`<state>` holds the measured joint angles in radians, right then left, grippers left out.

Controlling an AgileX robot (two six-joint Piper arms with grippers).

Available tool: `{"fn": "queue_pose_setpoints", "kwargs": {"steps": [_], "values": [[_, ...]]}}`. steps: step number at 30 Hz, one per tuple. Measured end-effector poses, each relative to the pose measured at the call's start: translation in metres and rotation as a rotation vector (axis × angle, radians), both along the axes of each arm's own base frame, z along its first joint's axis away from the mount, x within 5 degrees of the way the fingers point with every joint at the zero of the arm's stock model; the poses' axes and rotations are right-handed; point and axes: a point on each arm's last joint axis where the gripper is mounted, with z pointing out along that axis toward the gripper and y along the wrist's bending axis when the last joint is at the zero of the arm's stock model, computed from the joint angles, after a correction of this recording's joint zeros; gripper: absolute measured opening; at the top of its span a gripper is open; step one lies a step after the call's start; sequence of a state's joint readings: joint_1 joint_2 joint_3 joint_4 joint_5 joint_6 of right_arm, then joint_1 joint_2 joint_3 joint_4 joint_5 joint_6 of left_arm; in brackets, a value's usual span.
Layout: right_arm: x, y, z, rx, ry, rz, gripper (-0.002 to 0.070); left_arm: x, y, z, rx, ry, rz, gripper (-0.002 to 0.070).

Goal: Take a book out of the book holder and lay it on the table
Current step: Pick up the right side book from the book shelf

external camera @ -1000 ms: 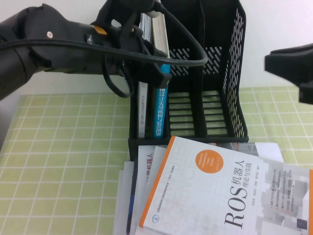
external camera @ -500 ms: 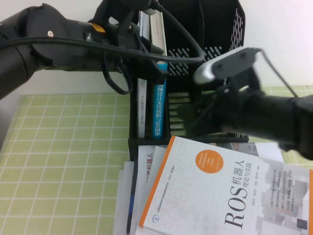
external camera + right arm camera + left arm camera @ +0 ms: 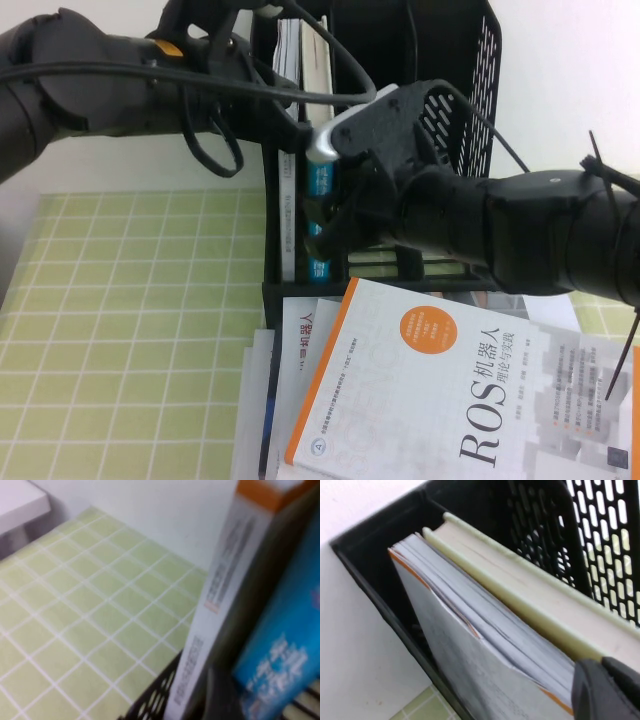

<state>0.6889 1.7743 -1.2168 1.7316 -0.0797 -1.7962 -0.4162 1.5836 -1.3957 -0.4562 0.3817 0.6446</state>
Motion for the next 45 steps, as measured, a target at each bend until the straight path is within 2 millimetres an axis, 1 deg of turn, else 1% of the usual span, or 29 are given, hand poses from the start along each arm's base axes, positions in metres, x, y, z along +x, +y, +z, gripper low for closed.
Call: {"fn": "queue_pose_setpoints", "kwargs": {"steps": [3, 12, 17, 21, 24, 26, 29, 33, 38, 42, 45], "values": [[0.001, 0.000, 0.003, 0.010, -0.002, -0.013, 0.0397, 0.000, 0.001, 0.000, -0.001, -0.002, 0.003, -0.0003], [0.005, -0.001, 0.003, 0.004, -0.004, -0.046, 0.0397, 0.001, 0.001, 0.000, 0.000, -0.001, 0.004, -0.0003], [0.019, 0.006, -0.007, -0.023, -0.006, -0.082, 0.0398, -0.001, 0.001, -0.003, 0.023, 0.029, -0.014, -0.0003], [0.032, 0.015, -0.017, -0.032, -0.007, -0.094, 0.0396, -0.004, 0.002, -0.001, 0.023, 0.035, -0.020, -0.0003], [0.041, 0.022, -0.023, -0.008, 0.009, -0.110, 0.0365, -0.005, 0.003, 0.000, 0.020, 0.045, -0.019, -0.0003], [0.046, 0.026, -0.026, -0.003, 0.009, -0.120, 0.0337, -0.005, 0.008, 0.002, 0.007, 0.051, 0.001, -0.0003], [0.051, 0.028, -0.025, 0.016, 0.008, -0.143, 0.0326, -0.002, 0.016, 0.002, 0.004, 0.060, 0.024, -0.0003], [0.053, 0.029, -0.025, 0.015, 0.001, -0.147, 0.0319, 0.000, 0.026, 0.002, 0.007, 0.080, 0.045, -0.0003], [0.053, 0.030, -0.023, 0.019, -0.006, -0.139, 0.0317, 0.001, 0.038, 0.006, -0.003, 0.078, 0.082, -0.0003], [0.054, 0.027, -0.016, 0.029, -0.018, -0.142, 0.0314, -0.003, 0.042, 0.012, 0.004, 0.065, 0.086, -0.0003], [0.056, 0.022, -0.007, 0.041, -0.036, -0.150, 0.0305, -0.006, 0.044, 0.016, 0.005, 0.054, 0.088, -0.0002]]}}
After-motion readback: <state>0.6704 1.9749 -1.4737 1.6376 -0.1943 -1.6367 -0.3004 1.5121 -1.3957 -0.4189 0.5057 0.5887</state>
